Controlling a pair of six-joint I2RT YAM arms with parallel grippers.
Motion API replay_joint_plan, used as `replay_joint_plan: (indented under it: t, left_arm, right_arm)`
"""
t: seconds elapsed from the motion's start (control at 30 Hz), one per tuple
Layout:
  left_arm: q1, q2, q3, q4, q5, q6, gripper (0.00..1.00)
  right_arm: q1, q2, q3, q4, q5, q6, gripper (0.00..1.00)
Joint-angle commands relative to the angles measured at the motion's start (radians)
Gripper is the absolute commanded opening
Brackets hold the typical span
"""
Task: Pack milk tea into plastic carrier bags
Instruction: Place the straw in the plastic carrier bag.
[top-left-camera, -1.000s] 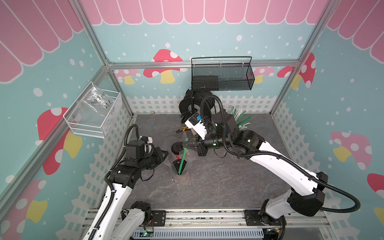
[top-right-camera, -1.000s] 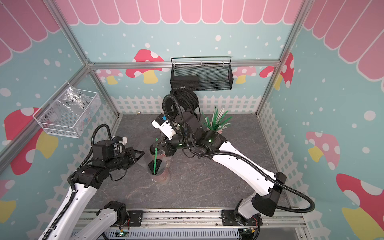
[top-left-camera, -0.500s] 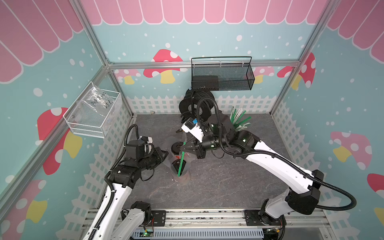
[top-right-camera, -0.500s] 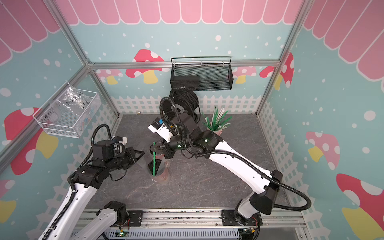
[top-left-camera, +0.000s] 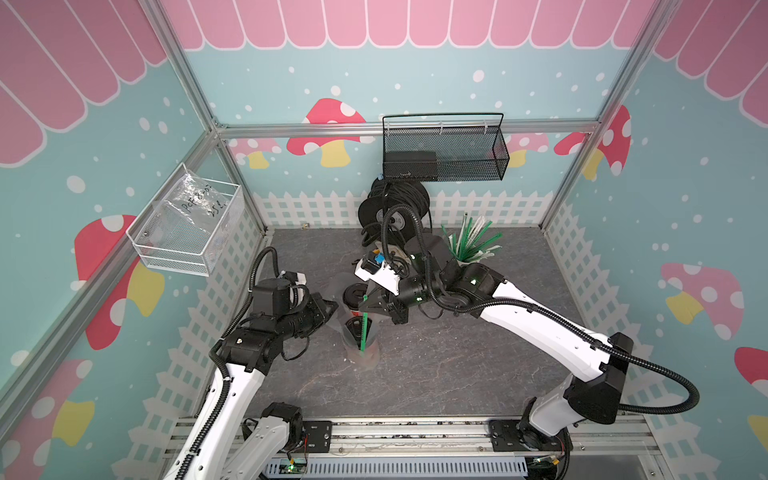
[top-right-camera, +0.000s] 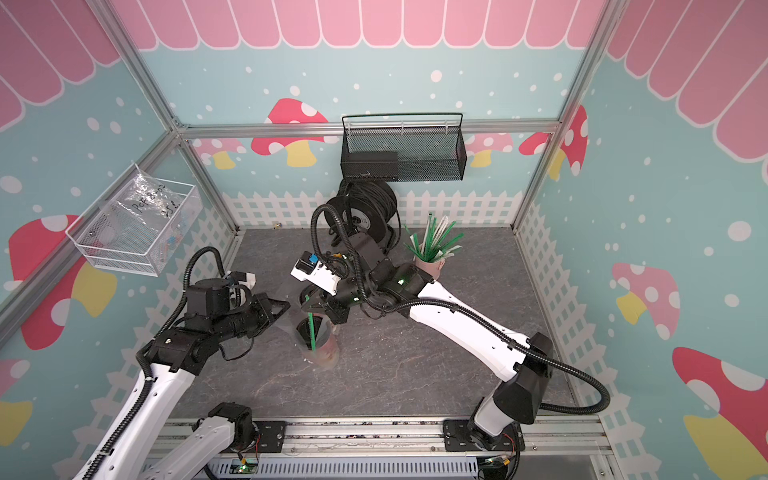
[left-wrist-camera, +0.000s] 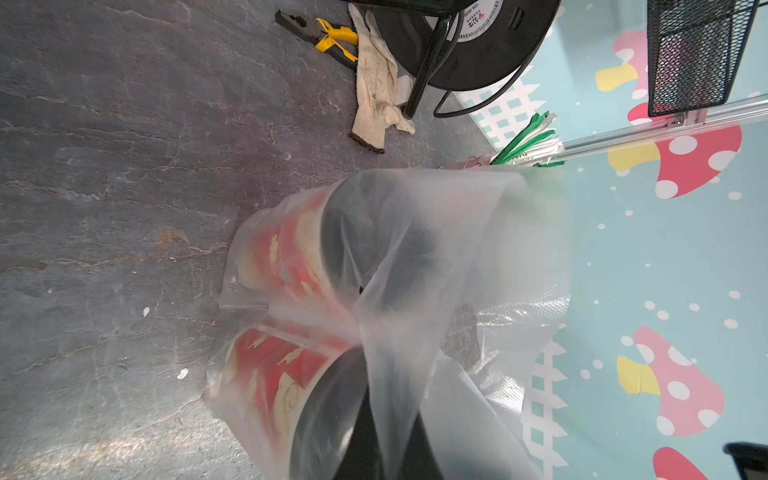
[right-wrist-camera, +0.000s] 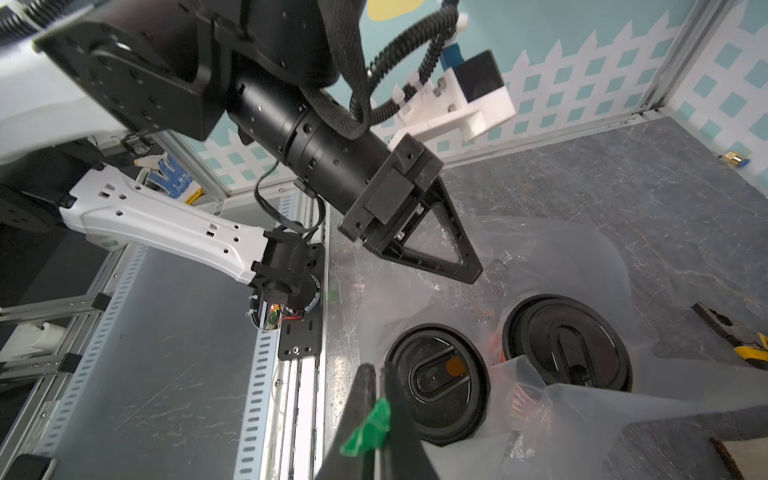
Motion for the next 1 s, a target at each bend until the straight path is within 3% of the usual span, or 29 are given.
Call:
replay_joint_plan:
  t: [0.0, 0.07, 0.13, 0.3, 0.53, 0.73, 0.8, 0.9, 0.97]
  left_arm:
    - [0.006, -0.009, 0.027, 0.0, 0.009, -0.005, 0.0]
    - [0.005, -0.011, 0.029, -0.003, 0.009, -0.005, 0.0]
    - [0.005, -0.01, 0.031, -0.007, 0.009, -0.002, 0.0]
    - [0.005, -0.011, 0.029, -0.007, 0.006, -0.003, 0.0]
    - [0.006, -0.016, 0.023, -0.006, 0.0, -0.001, 0.0]
    - [0.006, -0.016, 0.022, -0.007, 0.0, -0.001, 0.0]
    - [0.005, -0.016, 0.021, -0.007, -0.003, 0.0, 0.0]
    - [0.005, -0.01, 0.023, -0.007, 0.001, 0.001, 0.0]
    - [0.006, -0.01, 0.025, -0.007, 0.005, 0.0, 0.0]
  right_arm:
    - [0.004, -0.006, -0.06, 0.046, -0.031, -0.089, 0.12]
    - [0.003, -0.009, -0.08, 0.058, -0.039, -0.097, 0.17]
    - [0.004, -0.013, -0.084, 0.062, -0.041, -0.093, 0.33]
    - [0.004, -0.045, -0.07, 0.082, -0.034, -0.067, 0.43]
    - [0.005, -0.094, -0.092, 0.126, -0.048, 0.007, 0.4]
    - [0.007, -0.147, -0.245, 0.279, -0.082, 0.137, 0.24]
    - [0.009, -0.162, -0.29, 0.319, -0.108, 0.158, 0.23]
    - [0.008, -0.167, -0.3, 0.298, -0.038, 0.156, 0.26]
    - [0.007, -0.172, -0.276, 0.241, 0.085, 0.149, 0.32]
